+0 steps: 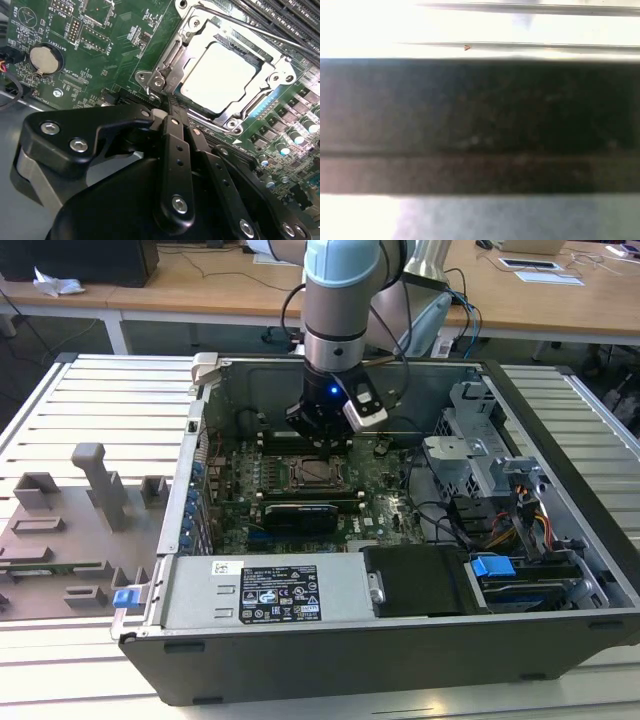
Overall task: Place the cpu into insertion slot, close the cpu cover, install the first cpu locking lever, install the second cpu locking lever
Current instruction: 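Install the first cpu locking lever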
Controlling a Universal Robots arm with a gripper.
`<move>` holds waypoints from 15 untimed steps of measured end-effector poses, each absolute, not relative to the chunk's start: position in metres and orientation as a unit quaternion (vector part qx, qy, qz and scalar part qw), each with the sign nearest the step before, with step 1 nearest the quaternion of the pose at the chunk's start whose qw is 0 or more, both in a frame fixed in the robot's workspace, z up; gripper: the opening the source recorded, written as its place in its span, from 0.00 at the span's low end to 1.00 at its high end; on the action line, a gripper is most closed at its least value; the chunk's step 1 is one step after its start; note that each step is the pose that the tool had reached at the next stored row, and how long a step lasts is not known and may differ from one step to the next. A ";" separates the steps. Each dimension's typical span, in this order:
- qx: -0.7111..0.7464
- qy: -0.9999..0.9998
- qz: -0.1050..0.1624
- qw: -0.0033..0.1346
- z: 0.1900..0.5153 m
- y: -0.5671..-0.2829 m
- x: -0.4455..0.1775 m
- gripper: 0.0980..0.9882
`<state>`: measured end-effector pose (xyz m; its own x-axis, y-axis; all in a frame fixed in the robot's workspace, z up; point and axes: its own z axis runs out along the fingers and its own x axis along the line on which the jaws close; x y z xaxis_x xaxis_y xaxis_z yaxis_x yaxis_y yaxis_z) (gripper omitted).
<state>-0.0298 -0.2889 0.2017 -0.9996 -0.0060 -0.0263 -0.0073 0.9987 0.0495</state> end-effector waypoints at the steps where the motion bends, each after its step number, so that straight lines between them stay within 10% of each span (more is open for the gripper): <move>1: -0.003 1.000 0.025 0.013 0.202 -0.289 -0.030 0.01; 15: -0.003 1.000 0.017 0.013 0.214 -0.294 -0.029 0.01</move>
